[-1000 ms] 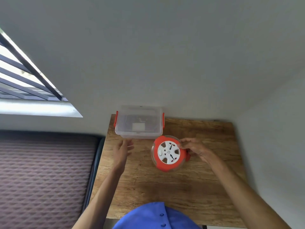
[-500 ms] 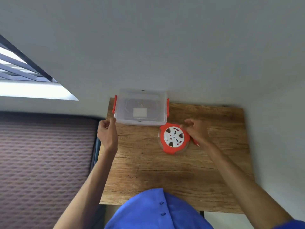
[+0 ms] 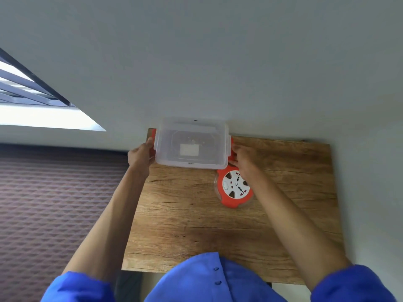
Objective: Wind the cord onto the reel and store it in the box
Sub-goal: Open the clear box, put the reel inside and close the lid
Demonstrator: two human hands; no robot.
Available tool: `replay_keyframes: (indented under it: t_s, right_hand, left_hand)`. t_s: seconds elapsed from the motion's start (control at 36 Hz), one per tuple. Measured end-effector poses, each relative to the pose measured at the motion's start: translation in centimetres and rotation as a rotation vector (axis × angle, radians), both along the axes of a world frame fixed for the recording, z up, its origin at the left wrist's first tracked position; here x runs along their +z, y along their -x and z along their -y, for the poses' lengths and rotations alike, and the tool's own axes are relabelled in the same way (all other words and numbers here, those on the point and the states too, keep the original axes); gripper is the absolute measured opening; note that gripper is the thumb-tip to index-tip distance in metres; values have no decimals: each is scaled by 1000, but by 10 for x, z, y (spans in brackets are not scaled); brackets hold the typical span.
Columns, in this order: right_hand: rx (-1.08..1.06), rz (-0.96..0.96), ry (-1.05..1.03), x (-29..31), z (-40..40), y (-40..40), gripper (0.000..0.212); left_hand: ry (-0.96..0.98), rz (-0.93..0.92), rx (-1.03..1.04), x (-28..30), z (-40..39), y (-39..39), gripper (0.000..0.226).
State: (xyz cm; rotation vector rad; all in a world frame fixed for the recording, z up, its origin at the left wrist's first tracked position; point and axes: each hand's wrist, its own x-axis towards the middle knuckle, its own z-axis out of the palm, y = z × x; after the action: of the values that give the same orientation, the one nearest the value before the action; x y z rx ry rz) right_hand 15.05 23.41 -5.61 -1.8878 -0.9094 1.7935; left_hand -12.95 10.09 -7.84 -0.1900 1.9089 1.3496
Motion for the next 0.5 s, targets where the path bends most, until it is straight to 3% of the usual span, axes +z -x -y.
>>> replay_keyframes:
  t_s: [0.06,0.08,0.14,0.22,0.28,0.33,0.5]
  right_hand:
    - [219,276,-194,0,3,2,28]
    - [324,422,-338,0,5,1,33]
    - [429,563,-535,5,9,-8,44]
    - [607,748,-467,0,12,-41,87]
    - [731,747,-262,-7,20,-65,98]
    - [791,654,-146,-17,30,-82,87]
    - [652,501,-142,-27,50,-95,74]
  left_hand:
    - [40,63,10,-4,0,0,20]
    - [57,36,-15,-6,-1,-3,20]
    - [102,-119,-82,-6,0,-15,42]
    - [66,-408,-149,4,8,-35,57]
    - [20,-515,-232,5,15,-44,52]
    - [2,-517,-276,5,19,-50,49]
    - [37,-485,-283,9,17,-44,51]
